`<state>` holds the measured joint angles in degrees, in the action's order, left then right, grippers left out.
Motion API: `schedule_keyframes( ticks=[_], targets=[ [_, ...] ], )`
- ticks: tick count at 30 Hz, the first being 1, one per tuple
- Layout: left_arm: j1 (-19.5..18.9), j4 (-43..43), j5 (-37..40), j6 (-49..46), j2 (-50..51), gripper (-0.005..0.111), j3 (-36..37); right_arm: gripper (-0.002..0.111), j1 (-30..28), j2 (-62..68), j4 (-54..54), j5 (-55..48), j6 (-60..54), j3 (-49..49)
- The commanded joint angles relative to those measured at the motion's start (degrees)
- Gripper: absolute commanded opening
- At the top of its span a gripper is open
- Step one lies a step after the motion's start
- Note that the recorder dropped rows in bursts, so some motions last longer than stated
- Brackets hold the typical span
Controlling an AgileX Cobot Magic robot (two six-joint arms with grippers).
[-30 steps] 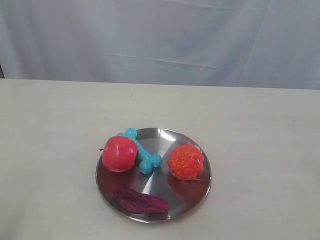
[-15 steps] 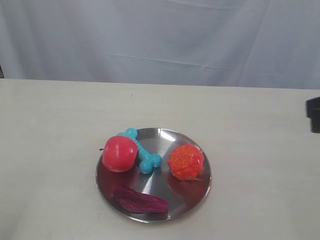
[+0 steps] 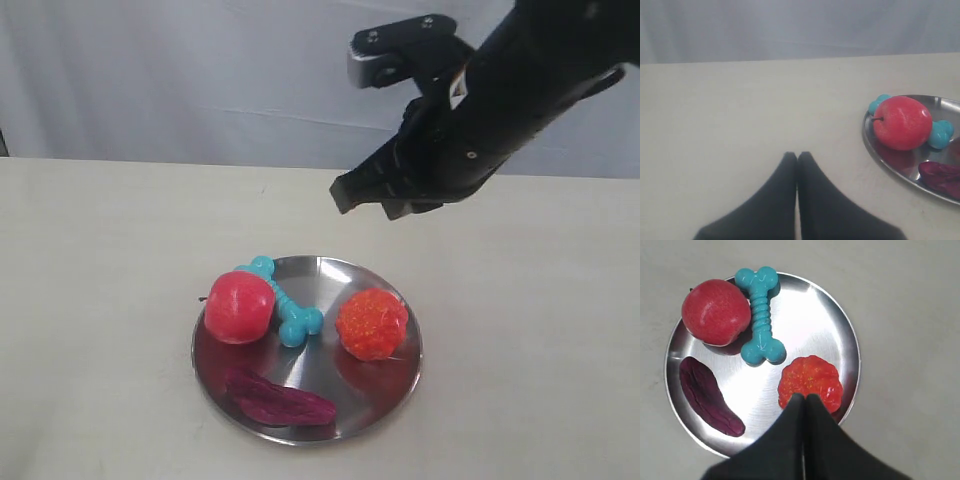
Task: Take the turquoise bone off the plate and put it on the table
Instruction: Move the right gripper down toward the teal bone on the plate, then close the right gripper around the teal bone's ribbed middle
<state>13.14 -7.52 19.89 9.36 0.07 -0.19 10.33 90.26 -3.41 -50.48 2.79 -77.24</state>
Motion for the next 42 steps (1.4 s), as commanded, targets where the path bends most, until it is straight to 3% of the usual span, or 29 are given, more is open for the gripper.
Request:
schedule_keyframes(
  ticks=[1,28,42],
  targets=[
    [0.2,0.0,0.0,0.1,-0.1,0.000,0.2,-0.001,0.0,4.0,0.6,2.9,-4.4,-1.4],
    [0.2,0.0,0.0,0.1,-0.1,0.000,0.2,-0.001,1.8,25.0,3.4,26.4,-12.7,-1.4],
    [0.2,0.0,0.0,0.1,-0.1,0.000,0.2,0.000,3.8,29.3,5.0,26.0,-12.6,-5.4]
  ],
)
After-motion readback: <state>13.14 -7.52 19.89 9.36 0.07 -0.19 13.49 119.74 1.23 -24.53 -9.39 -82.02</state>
